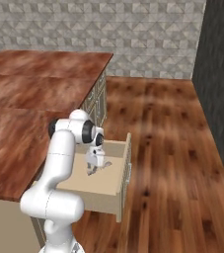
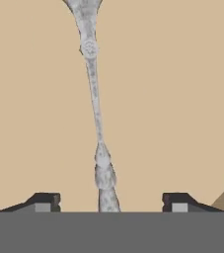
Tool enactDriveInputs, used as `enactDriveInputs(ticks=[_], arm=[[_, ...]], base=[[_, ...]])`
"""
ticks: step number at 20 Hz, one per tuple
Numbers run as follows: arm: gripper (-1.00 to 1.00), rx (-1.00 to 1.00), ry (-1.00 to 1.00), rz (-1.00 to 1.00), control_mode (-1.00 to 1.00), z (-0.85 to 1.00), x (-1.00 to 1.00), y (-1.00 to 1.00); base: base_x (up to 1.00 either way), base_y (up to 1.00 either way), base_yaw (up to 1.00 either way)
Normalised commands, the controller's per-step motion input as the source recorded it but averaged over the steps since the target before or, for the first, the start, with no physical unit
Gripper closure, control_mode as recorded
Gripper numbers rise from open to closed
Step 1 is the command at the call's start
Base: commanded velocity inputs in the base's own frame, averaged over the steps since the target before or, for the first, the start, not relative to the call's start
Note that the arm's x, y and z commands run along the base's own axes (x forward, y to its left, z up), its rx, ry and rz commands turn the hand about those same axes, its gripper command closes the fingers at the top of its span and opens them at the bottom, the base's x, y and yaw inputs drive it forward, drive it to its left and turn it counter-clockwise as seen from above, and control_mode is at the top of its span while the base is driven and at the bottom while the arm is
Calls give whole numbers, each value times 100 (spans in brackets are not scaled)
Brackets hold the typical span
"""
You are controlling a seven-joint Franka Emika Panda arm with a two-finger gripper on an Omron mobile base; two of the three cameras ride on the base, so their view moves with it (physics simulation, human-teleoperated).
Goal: Organize the utensils by type. Pick up the wooden spoons from the counter and place them in the open cabinet. Then pick up the metallic utensils from the counter and place them in the open drawer.
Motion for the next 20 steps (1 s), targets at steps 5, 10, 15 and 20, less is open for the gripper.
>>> enactDriveInputs(ticks=[5, 10, 15, 20], arm=[[-100, -1, -7, 0, -100, 38, -22, 0], [-100, 0, -16, 0, -100, 68, -34, 0], [-100, -5, -31, 6, -100, 69, -50, 0], [-100, -11, -50, 14, -100, 60, -53, 0]], base=[[0, 0, 0], [0, 0, 0], [0, 0, 0], [0, 0, 0]])
